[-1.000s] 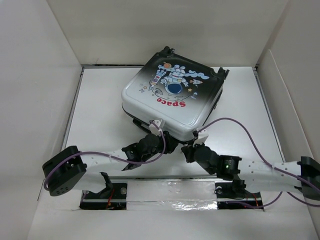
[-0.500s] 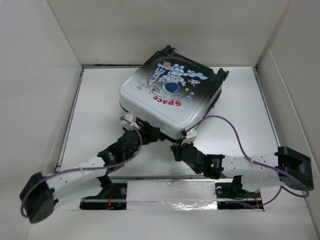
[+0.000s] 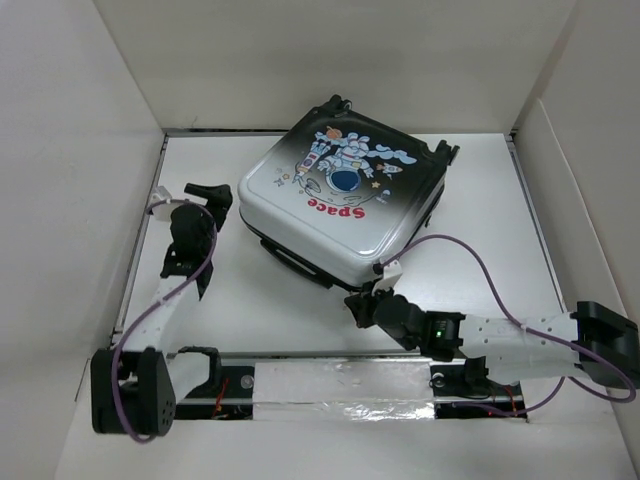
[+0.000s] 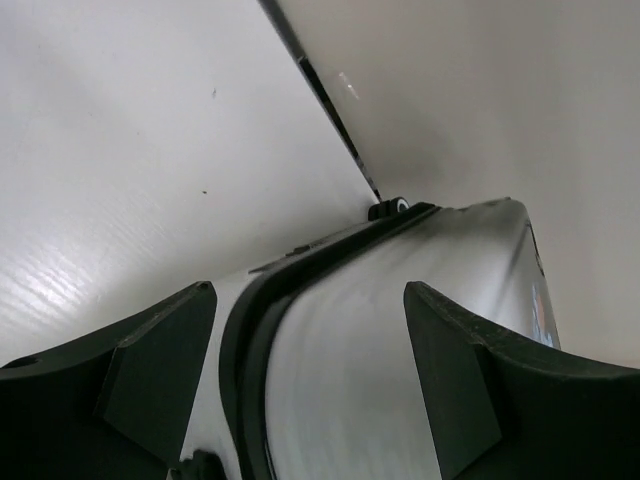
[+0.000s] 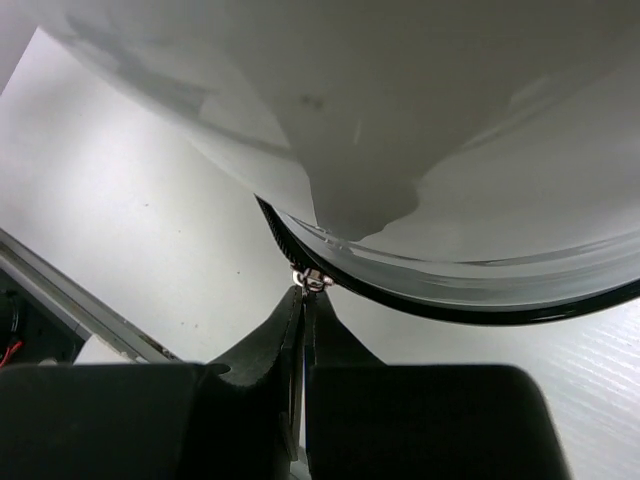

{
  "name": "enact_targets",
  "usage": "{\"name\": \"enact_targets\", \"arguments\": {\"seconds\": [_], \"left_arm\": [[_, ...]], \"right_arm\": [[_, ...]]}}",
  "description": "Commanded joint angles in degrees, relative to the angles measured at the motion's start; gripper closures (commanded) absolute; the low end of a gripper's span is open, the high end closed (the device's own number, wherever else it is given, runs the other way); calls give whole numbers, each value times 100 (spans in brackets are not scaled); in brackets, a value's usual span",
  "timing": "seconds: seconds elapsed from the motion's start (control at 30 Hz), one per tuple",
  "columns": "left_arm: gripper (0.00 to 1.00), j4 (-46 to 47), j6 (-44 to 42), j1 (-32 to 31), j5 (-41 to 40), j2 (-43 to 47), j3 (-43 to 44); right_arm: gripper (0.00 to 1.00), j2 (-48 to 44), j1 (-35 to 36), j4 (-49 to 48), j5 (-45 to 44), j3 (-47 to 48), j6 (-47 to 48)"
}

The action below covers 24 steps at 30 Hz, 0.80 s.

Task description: Pack the luggage

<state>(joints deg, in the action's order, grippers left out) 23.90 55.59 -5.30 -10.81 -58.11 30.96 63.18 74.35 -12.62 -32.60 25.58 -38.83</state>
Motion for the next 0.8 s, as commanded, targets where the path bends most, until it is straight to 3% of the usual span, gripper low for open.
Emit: {"name": "enact_targets", "arguments": {"seconds": [0.0, 0.13, 0.3, 0.53, 0.77], "left_arm": [[26, 440, 514, 459, 824, -605, 778], [28, 353, 391, 679, 1572, -1955, 1570], [30, 150, 75, 767, 2433, -2942, 2353], [31, 1079, 373, 329, 2759, -3382, 1563], [33, 1749, 338, -787, 2356, -3006, 606]], "right_arm": [[100, -271, 203, 14, 623, -27, -125], [100, -297, 203, 49, 764, 8, -98], [100, -236, 203, 85, 676, 61, -116], [100, 168, 203, 67, 588, 535, 182], [100, 923, 46, 410, 316, 1607, 876]]}}
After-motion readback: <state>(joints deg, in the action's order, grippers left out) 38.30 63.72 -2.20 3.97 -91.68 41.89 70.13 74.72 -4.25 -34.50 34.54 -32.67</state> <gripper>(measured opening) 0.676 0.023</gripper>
